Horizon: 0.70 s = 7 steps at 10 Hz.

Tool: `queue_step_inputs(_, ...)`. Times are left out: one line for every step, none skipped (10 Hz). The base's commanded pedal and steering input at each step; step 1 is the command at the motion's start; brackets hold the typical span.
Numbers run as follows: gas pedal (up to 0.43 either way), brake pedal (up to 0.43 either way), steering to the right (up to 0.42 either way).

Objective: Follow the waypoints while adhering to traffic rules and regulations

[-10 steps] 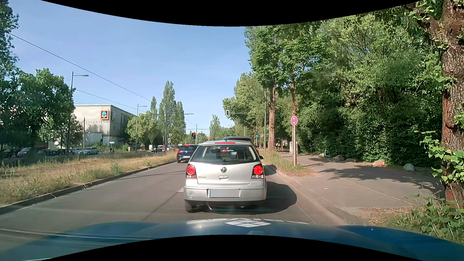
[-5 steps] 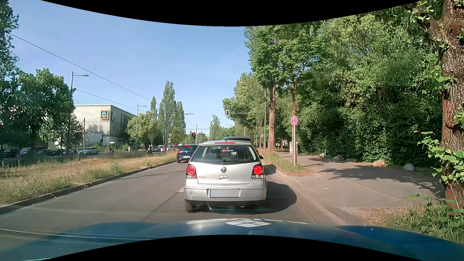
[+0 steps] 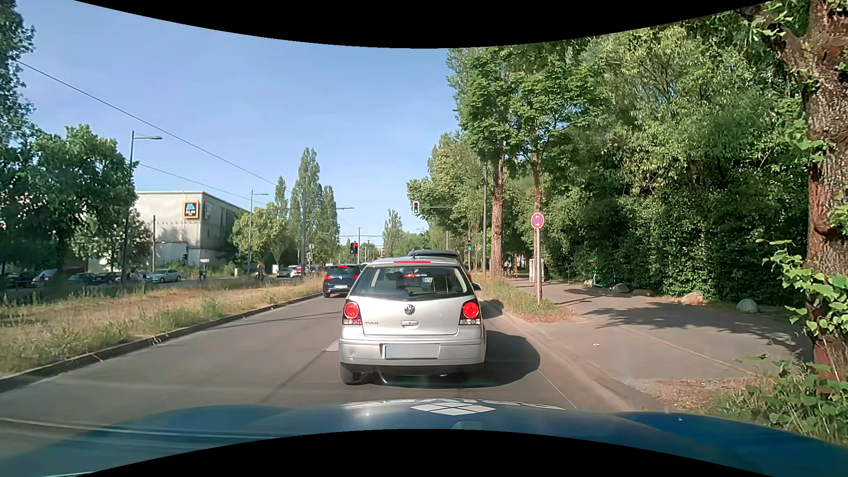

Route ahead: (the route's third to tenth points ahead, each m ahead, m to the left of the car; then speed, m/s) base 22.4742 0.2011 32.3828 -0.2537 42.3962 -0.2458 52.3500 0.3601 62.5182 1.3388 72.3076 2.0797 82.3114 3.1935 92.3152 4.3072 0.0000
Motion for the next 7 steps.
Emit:
queue_step_inputs(0.000, 0.256, -0.007)
queue_step_inputs(0.000, 0.250, -0.007)
queue_step_inputs(0.000, 0.000, -0.007)
queue_step_inputs(0.000, 0.000, -0.007)
queue_step_inputs(0.000, 0.000, -0.007)
queue_step_inputs(0.000, 0.000, -0.007)
queue_step_inputs(0.000, 0.000, -0.007)
